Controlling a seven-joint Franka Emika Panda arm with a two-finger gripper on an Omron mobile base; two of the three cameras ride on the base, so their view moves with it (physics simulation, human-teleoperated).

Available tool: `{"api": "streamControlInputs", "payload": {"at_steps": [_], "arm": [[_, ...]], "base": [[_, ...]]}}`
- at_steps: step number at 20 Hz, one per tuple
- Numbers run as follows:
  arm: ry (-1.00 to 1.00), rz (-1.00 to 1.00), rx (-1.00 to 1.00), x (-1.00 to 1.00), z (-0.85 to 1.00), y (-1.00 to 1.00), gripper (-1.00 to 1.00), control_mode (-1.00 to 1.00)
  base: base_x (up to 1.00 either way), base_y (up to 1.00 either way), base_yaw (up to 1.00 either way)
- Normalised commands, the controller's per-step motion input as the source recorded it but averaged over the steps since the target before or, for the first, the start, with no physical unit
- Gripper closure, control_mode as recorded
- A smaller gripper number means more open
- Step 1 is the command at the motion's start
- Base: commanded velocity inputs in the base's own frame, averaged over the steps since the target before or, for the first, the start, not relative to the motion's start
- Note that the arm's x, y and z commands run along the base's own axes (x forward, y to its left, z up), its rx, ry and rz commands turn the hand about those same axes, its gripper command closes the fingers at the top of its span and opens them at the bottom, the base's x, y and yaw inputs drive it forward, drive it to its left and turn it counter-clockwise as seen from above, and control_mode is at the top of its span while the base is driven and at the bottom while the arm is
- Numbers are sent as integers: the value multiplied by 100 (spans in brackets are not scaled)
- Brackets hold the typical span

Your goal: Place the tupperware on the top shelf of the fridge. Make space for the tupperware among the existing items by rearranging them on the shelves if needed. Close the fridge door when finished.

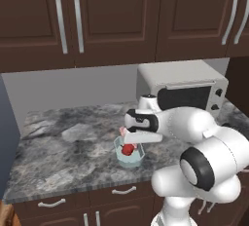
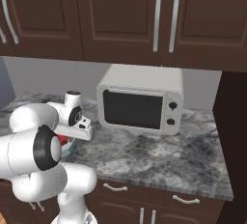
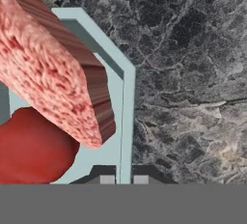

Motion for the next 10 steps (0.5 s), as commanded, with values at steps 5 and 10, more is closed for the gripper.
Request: {"api": "streamControlInputs", "payload": {"at_steps": [5, 10], "arm": [[-25, -1, 9, -52, 28, -13, 100, -100], [-25, -9, 13, -60, 58, -37, 100, -100]], "base": [[0, 0, 0], [0, 0, 0]]}}
